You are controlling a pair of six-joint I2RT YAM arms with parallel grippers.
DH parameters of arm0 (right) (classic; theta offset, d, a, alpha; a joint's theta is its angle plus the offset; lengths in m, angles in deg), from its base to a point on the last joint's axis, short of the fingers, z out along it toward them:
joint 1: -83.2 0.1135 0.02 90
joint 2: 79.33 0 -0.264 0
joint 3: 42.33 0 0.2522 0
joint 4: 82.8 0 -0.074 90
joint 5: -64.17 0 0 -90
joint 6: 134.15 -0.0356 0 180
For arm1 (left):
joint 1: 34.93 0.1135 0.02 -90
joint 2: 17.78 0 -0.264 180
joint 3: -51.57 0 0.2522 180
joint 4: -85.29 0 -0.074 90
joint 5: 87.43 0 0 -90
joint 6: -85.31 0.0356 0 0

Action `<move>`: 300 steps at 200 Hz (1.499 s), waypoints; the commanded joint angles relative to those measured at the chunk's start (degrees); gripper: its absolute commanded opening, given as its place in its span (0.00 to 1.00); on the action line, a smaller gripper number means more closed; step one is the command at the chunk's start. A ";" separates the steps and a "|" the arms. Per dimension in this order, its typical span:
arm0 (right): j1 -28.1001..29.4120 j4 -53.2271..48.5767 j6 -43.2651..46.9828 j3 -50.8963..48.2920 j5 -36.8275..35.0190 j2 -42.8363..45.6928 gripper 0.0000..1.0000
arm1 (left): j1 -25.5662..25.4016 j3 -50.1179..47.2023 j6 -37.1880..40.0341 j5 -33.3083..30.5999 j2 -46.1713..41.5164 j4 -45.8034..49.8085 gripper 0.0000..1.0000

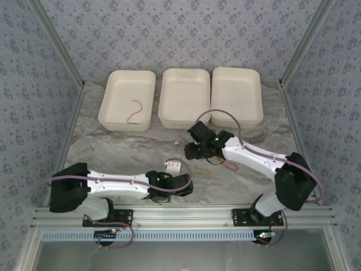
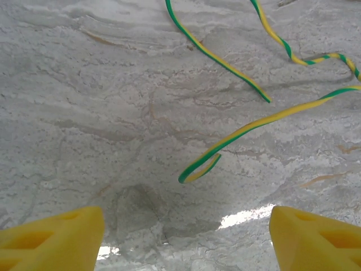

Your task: Untangle the cables

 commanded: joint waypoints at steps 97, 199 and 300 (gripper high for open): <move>2.23 -4.28 9.22 9.32 -0.54 -17.33 0.53 | 2.59 -3.04 4.67 -0.13 5.52 -10.69 0.57; 2.29 -2.85 8.85 8.27 -3.03 -18.62 0.19 | 3.90 0.15 5.46 -1.80 11.59 -12.02 0.18; -17.75 10.28 -6.00 -4.14 0.47 16.24 0.00 | 4.01 -4.92 2.49 -6.03 -0.19 -5.04 0.00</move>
